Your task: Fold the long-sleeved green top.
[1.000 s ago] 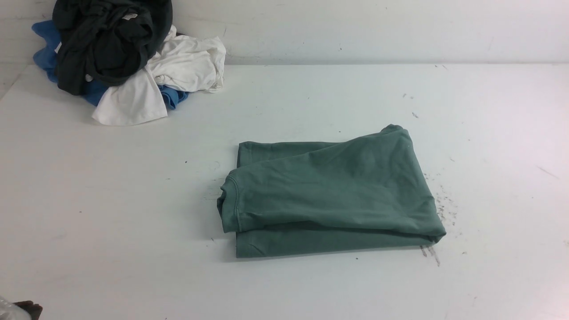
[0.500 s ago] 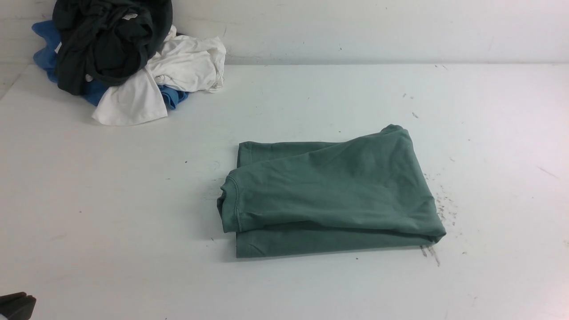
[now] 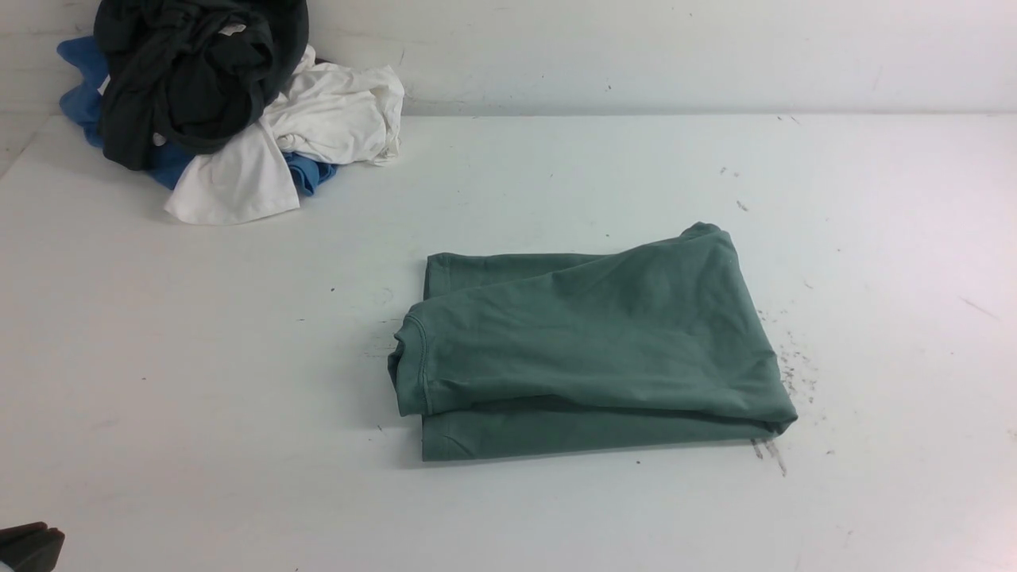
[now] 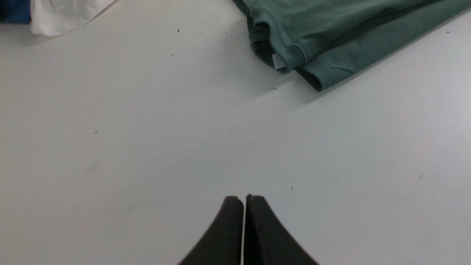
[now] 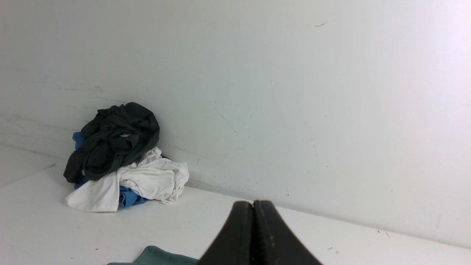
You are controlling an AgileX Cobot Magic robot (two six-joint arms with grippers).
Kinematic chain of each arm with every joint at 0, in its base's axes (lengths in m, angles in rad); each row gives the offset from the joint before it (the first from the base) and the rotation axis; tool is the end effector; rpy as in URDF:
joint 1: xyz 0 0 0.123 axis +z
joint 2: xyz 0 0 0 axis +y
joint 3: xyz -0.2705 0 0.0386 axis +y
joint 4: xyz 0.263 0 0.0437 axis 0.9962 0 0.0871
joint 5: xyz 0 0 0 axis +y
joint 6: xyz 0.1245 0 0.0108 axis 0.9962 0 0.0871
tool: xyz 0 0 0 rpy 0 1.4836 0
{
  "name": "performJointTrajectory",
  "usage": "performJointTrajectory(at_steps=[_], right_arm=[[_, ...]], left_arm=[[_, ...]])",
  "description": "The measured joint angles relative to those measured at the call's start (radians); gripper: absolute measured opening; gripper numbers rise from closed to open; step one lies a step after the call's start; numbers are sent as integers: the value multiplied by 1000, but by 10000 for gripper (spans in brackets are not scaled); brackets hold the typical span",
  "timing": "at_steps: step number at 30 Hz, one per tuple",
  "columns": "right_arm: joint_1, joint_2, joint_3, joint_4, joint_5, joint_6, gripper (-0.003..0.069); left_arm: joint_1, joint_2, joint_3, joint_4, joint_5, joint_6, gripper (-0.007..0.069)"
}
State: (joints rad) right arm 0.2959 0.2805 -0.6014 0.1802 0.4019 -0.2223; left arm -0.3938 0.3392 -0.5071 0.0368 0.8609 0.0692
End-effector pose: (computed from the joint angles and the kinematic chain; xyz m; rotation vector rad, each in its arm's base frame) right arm 0.1038 0.0408 0.3608 -0.3284 1.5290 0.2436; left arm 0.1052 -0.0399 0.2653 0.5100 2.1189 -0.1409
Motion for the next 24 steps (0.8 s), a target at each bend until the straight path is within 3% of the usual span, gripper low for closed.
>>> performJointTrajectory(at_steps=[5,11,17,24], right_arm=[[-18,-48,95,-18,-30,1,-14],[-187,-167,371,-68,-89,45,-14],[-336,-286,606,-189,-96,233,-14],[-352,-290,628,-251,-59,352,-14]], left_arm=[[0,0,0,0,0,0,-7],[0,0,0,0,0,0,-7],[0,0,0,-1,0,0,-7],[0,0,0,-1,-1,0,-7]])
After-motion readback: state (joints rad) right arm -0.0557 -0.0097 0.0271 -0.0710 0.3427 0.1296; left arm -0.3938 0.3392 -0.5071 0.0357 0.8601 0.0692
